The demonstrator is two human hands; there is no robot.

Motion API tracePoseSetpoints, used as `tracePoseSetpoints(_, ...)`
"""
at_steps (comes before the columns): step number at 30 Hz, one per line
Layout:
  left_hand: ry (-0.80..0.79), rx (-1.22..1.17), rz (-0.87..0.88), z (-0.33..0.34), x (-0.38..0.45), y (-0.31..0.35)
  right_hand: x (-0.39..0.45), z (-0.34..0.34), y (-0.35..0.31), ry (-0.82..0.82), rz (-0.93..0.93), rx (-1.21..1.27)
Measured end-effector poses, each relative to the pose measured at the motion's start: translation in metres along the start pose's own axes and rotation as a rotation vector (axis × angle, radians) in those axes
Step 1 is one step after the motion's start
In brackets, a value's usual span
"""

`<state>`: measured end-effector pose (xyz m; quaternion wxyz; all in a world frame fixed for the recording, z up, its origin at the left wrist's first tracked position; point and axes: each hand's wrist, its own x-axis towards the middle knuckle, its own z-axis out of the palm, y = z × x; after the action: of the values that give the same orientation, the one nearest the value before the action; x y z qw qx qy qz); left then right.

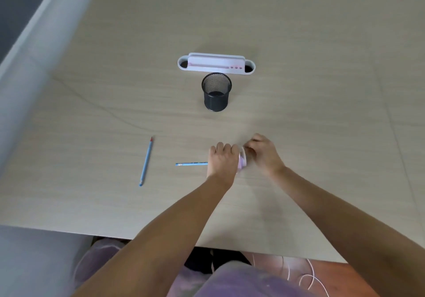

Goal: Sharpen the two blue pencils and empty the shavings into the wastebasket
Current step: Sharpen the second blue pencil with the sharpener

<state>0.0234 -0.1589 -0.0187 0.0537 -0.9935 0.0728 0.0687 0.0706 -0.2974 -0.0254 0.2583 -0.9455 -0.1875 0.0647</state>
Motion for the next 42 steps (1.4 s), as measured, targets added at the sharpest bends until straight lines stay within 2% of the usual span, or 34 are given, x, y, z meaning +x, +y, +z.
tracePoseSetpoints(2,0.024,-0.017,-0.006,0.000,-0.001,0.000,-0.014,0.019,-0.002,-0.046,-0.029,-0.067)
tracePoseSetpoints(4,0.041,-0.006,-0.010,0.003,-0.001,0.001,-0.043,0.033,-0.008,-0.074,0.021,-0.097)
tracePoseSetpoints(8,0.002,0.025,0.008,0.007,0.001,0.001,-0.088,0.026,-0.015,-0.022,0.106,0.120)
tracePoseSetpoints(10,0.019,0.032,0.021,0.008,0.001,0.002,-0.084,0.004,-0.021,0.000,0.101,0.196)
tracePoseSetpoints(13,0.077,0.034,0.036,0.001,0.003,0.004,-0.051,-0.024,-0.020,0.081,0.043,0.150)
tracePoseSetpoints(16,0.014,0.003,0.021,0.001,0.004,0.003,-0.013,-0.024,-0.008,0.136,0.016,0.116)
tracePoseSetpoints(19,-0.041,-0.007,-0.010,-0.005,0.001,0.003,0.002,0.001,0.005,0.079,0.032,0.056)
tracePoseSetpoints(21,-0.030,-0.001,-0.008,-0.003,0.000,0.004,-0.007,0.016,0.005,0.000,0.052,0.009)
tracePoseSetpoints(24,-0.018,0.037,-0.001,-0.005,0.001,0.003,-0.043,0.035,-0.001,-0.035,0.046,-0.040)
tracePoseSetpoints(27,-0.068,0.049,0.034,-0.001,0.000,0.003,-0.080,0.031,-0.009,-0.003,0.085,0.083)
tracePoseSetpoints(30,-0.016,0.054,0.014,-0.009,0.001,0.001,-0.082,-0.001,-0.018,0.035,0.049,0.156)
tracePoseSetpoints(33,-0.005,0.006,0.047,-0.004,0.005,0.001,-0.053,-0.028,-0.018,0.046,-0.054,0.061)
tracePoseSetpoints(36,0.000,-0.014,0.043,-0.005,0.008,-0.003,-0.017,-0.027,-0.005,0.061,-0.087,-0.023)
tracePoseSetpoints(40,-0.026,-0.021,0.047,0.000,0.006,-0.002,0.002,0.004,0.006,-0.084,-0.006,-0.127)
tracePoseSetpoints(42,-0.034,-0.003,0.037,-0.001,0.004,-0.001,-0.014,0.020,0.004,-0.110,-0.073,-0.206)
